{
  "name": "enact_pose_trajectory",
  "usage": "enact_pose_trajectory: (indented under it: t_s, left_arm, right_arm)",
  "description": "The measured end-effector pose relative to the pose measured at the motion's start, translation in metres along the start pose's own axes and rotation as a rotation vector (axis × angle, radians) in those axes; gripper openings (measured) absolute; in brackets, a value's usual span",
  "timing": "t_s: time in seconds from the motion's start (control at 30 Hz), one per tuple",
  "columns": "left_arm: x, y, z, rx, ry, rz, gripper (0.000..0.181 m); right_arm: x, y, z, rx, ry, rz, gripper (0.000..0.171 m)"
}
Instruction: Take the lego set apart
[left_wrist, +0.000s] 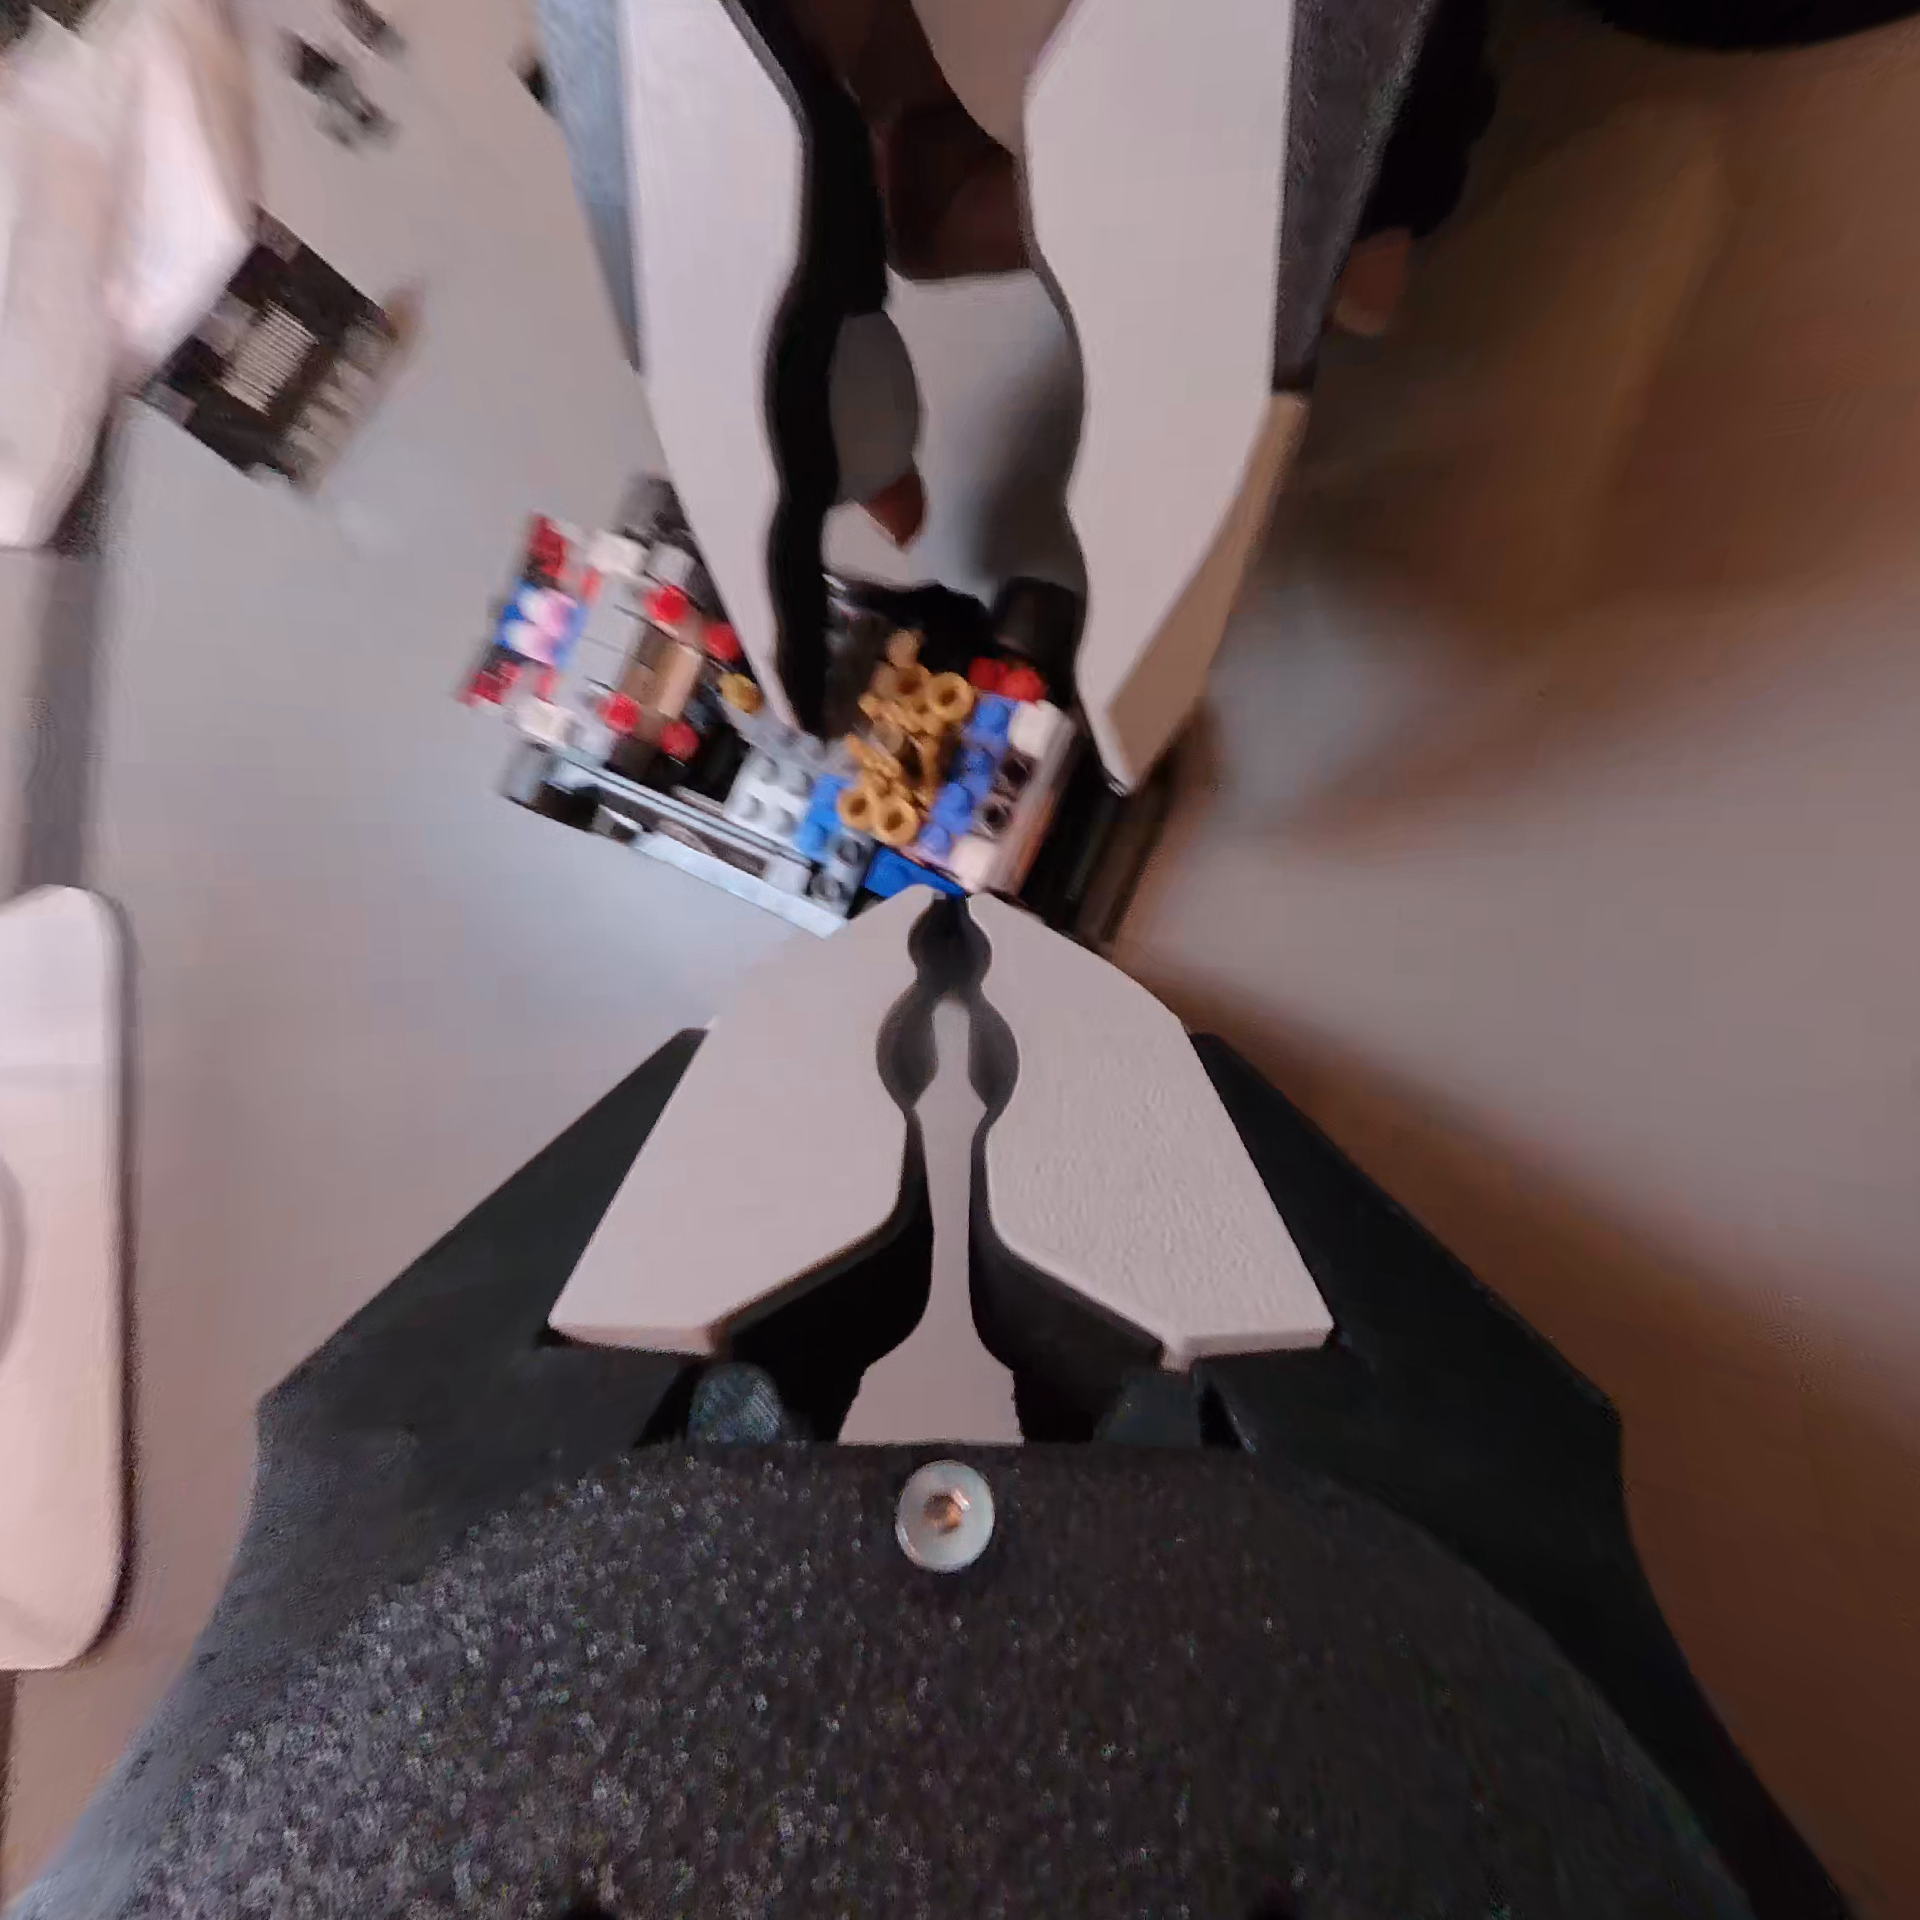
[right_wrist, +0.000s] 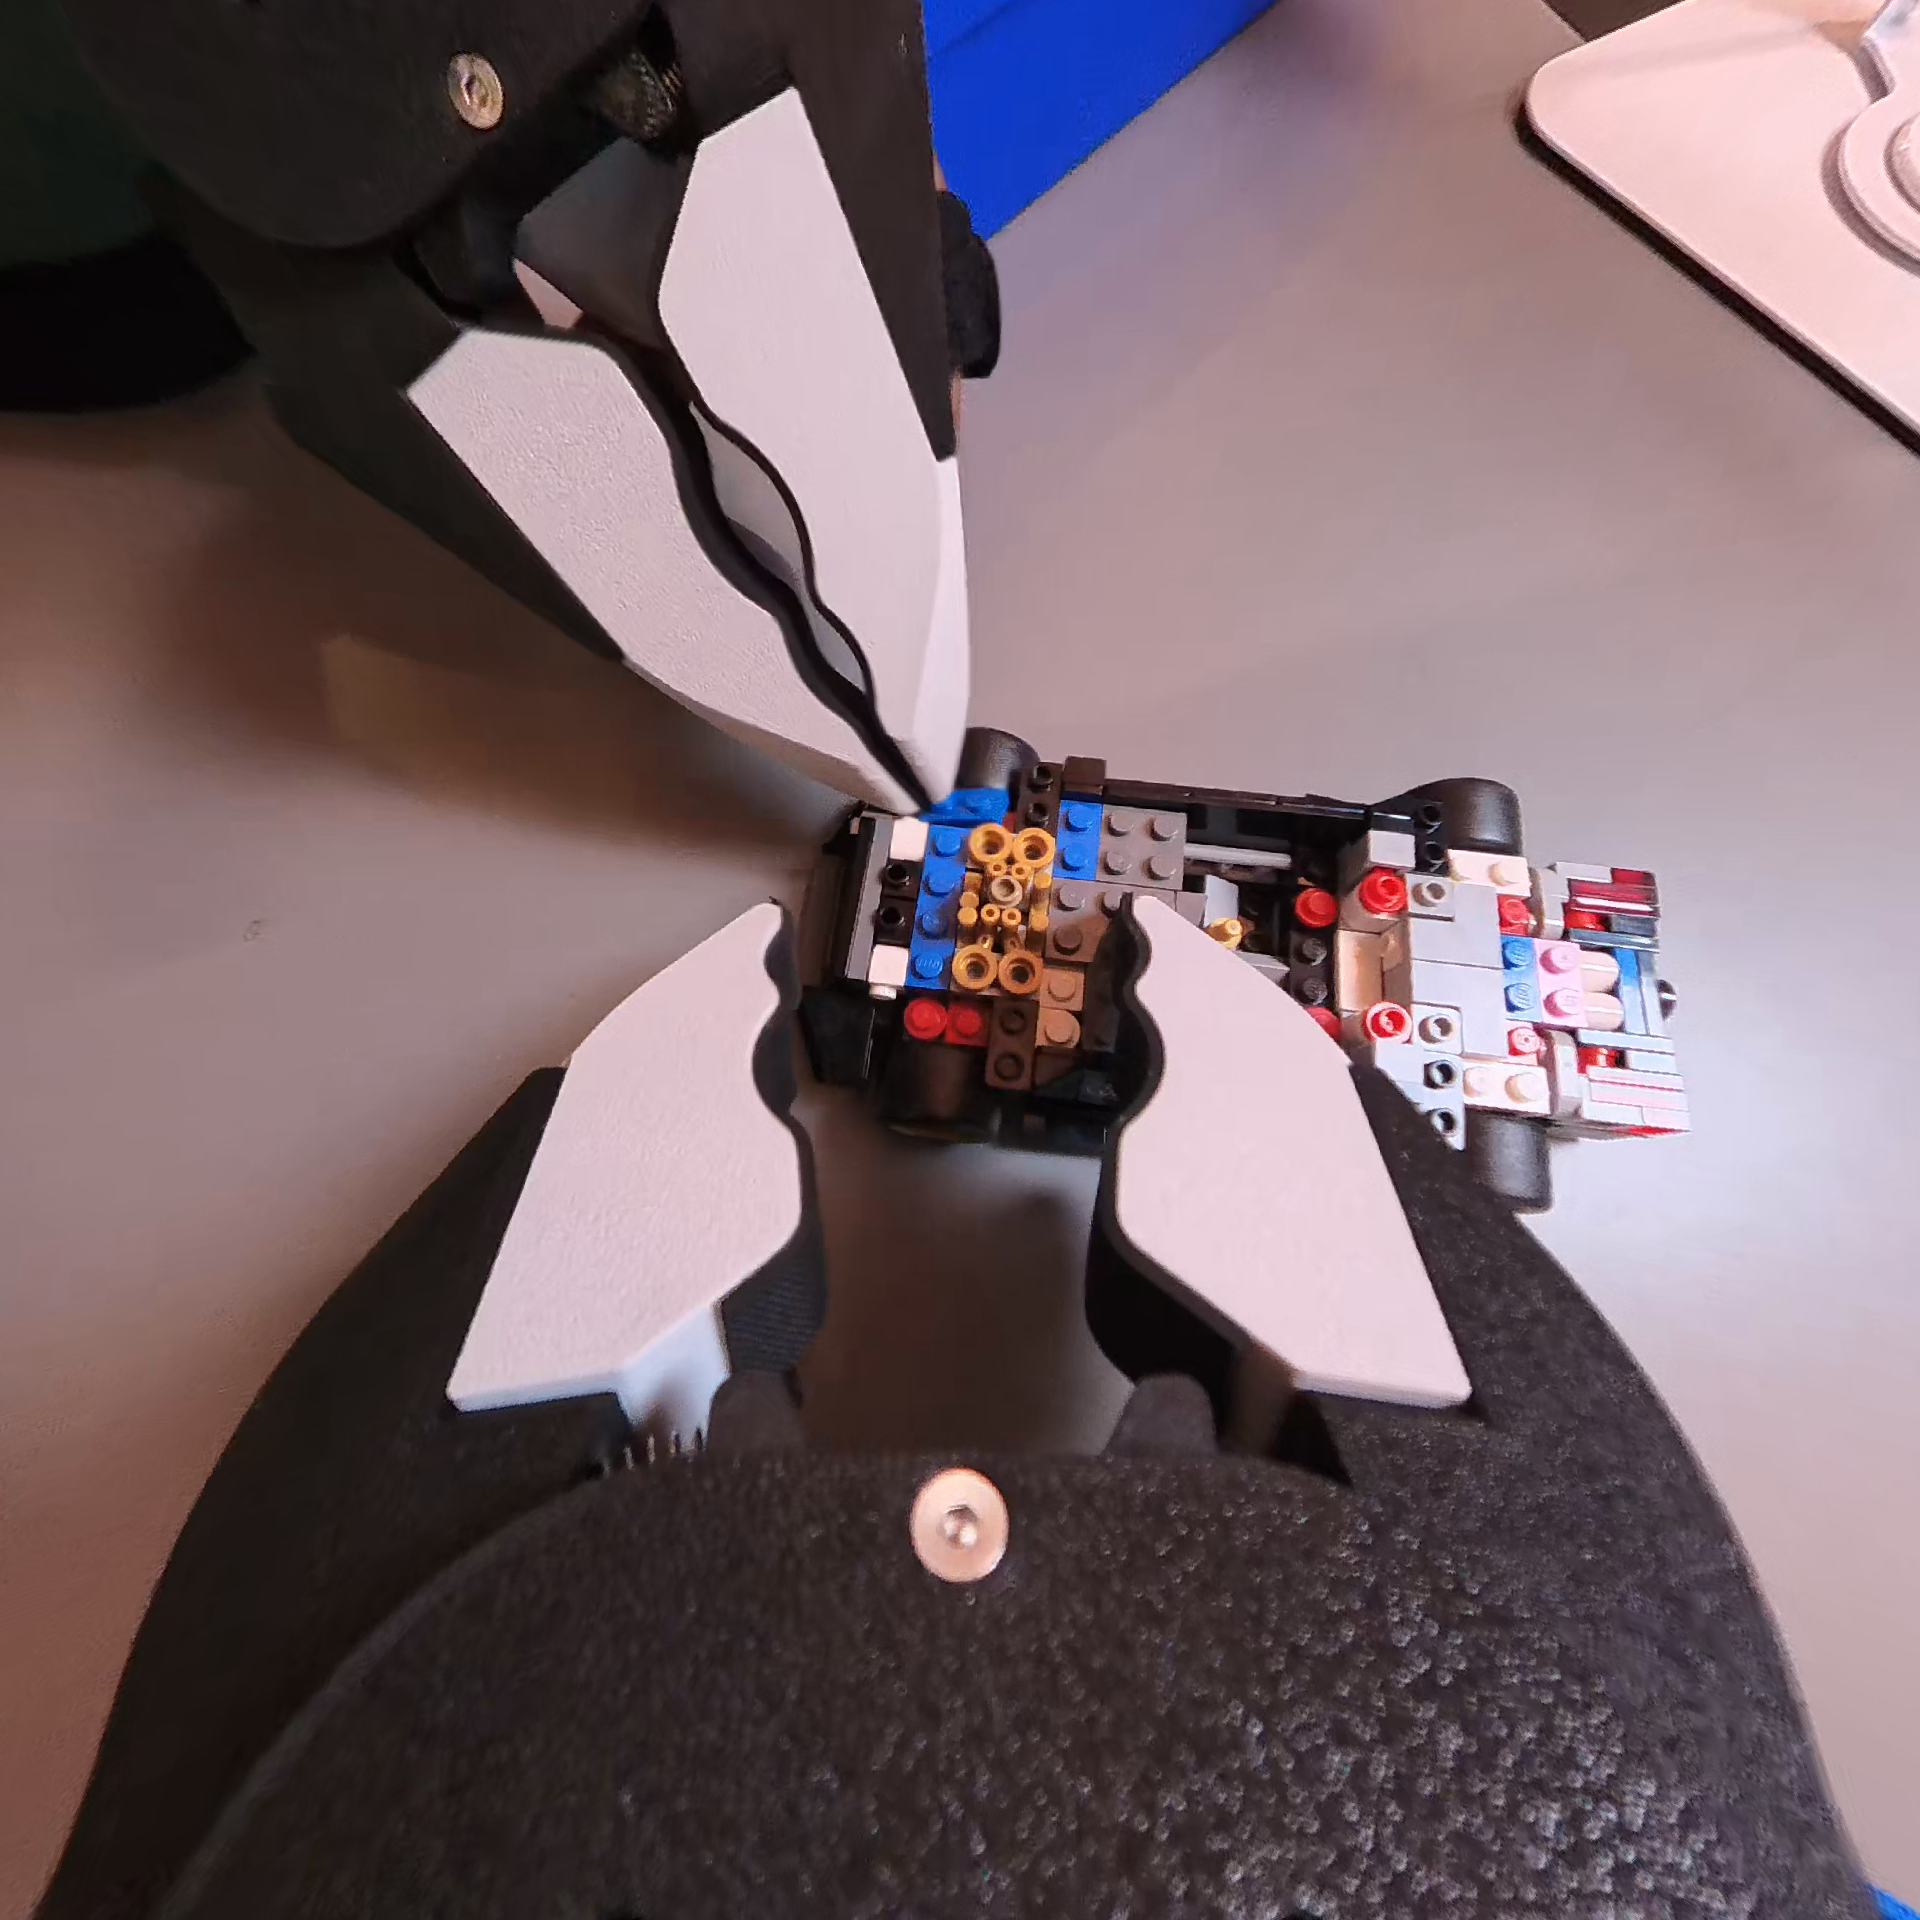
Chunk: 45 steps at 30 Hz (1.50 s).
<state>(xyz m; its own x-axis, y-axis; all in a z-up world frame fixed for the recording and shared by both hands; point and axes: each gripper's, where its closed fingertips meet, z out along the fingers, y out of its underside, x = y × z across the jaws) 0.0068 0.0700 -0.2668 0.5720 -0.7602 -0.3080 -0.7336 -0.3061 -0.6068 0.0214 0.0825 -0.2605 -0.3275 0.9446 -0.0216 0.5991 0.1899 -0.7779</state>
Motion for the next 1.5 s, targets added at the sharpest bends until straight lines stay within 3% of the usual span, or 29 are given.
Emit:
enact_pose_trajectory:
  t_s: [0.1, 0.23, 0.4, 0.57, 0.9, 1.13, 1.4, 1.5]
  left_arm:
    - [0.007, 0.018, -0.007, -0.076, 0.058, -0.018, 0.0]
    - [0.001, 0.004, -0.018, 0.06, 0.04, -0.118, 0.0]
    - [-0.007, -0.003, -0.005, 0.078, -0.004, -0.079, 0.024]
    - [-0.004, -0.003, -0.001, 0.056, 0.003, -0.007, 0.015]
    - [0.0, -0.001, 0.003, -0.045, 0.076, 0.201, 0.018]
    - [0.003, 0.0, -0.001, -0.049, 0.106, 0.219, 0.0]
    - [-0.005, 0.003, -0.011, 0.014, 0.014, 0.162, 0.0]
    - [-0.008, -0.002, -0.006, 0.013, 0.011, 0.182, 0.015]
  right_arm:
    - [0.0, 0.0, 0.0, -0.001, 0.006, -0.005, 0.057]
    - [0.0, 0.0, 0.0, 0.001, -0.002, 0.0, 0.058]
    - [-0.001, 0.0, 0.0, 0.0, -0.001, -0.008, 0.058]
    - [-0.001, 0.0, 0.0, 0.001, 0.001, -0.01, 0.058]
    - [0.001, 0.0, 0.0, 0.003, 0.009, -0.012, 0.06]
    - [0.002, 0.0, 0.0, 0.005, 0.012, -0.016, 0.057]
    - [0.001, 0.0, 0.0, 0.004, 0.009, -0.021, 0.058]
    - [0.001, 0.0, 0.0, 0.002, 0.014, -0.025, 0.058]
